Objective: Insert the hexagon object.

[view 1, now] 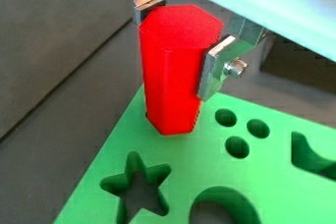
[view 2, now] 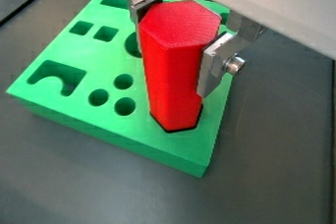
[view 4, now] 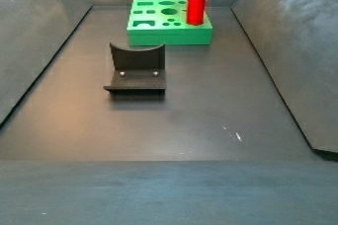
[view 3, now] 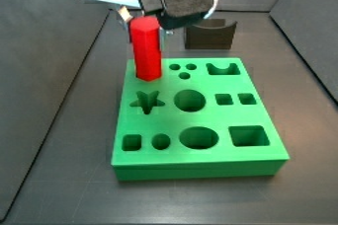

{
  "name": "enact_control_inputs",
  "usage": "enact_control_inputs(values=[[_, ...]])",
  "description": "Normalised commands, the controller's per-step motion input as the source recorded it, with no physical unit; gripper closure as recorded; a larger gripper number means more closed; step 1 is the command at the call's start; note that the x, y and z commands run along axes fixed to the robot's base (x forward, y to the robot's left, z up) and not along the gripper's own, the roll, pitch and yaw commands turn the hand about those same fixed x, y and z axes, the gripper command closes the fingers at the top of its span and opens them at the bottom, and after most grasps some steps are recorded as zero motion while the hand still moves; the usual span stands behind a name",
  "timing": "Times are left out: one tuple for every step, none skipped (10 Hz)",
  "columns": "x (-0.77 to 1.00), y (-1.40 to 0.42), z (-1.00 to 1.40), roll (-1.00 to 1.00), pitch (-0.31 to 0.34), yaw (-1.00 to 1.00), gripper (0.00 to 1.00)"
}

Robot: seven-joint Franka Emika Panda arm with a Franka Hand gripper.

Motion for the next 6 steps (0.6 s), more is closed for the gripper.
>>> enact_control_inputs(values=[[-0.06,-0.3,-0.87,-0.05,-0.154,-0.11,1.0],[-0.07,-0.2,-1.0,0.0,-0.121,-0.01,1.0],[-0.16,-0.08,-1.0,0.05,-0.066,-0.05,1.0],[-0.15,0.0,-1.0,0.13,-0.036,-0.11,1.0],[-0.06,0.0,-0.98,0.15,-0.07,-0.09,1.0],[-0.03,0.17,-0.33,-0.19,-0.394,-0.01,1.0]])
